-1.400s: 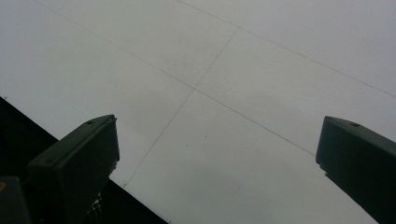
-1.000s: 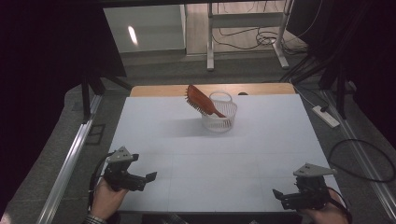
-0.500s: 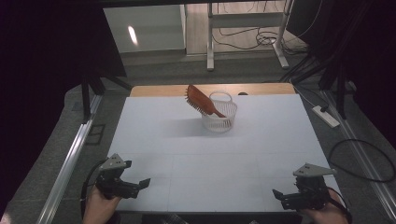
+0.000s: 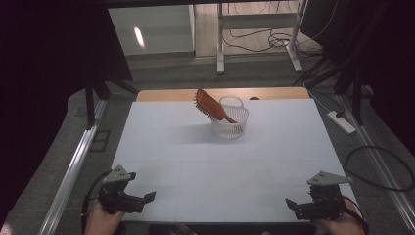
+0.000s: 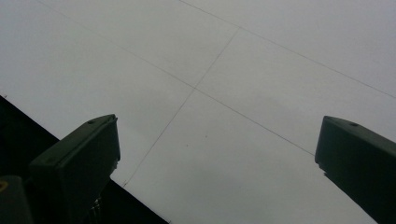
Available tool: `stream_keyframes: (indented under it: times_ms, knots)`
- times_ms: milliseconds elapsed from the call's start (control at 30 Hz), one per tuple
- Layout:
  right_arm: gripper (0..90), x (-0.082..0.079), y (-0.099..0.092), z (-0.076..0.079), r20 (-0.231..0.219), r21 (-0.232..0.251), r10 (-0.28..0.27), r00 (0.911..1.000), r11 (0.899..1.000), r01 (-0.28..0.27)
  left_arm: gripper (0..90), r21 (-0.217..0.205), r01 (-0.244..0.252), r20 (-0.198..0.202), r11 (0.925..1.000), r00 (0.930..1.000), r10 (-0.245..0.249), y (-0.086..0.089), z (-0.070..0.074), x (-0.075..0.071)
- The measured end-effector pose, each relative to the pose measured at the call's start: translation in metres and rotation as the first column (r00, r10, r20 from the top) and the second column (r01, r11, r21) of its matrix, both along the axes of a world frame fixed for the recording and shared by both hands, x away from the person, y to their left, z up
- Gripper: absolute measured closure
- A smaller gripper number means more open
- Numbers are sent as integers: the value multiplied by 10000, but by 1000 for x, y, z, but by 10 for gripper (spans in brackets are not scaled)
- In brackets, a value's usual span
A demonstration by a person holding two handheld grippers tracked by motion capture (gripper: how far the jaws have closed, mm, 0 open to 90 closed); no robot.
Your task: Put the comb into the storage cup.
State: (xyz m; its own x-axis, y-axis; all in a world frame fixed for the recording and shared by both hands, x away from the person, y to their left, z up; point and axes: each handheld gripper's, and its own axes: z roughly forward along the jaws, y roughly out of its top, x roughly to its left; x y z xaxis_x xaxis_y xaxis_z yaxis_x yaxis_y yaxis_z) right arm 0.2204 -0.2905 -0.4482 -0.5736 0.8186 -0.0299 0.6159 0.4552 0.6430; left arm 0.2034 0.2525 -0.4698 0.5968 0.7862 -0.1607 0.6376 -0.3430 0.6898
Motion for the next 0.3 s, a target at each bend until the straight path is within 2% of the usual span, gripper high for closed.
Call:
stream_keyframes:
  times_ms: [100, 300]
  knots:
    - [3, 0, 0, 0, -28, -5, 9, 10000, 10000, -9, 0, 160, -35, -155, 9999, 9999, 38, 0, 0, -2]
    - [3, 0, 0, -1, -31, -28, 36, 10000, 10000, -36, 0, 87, -139, -194, 9999, 9997, 141, 0, 0, -1]
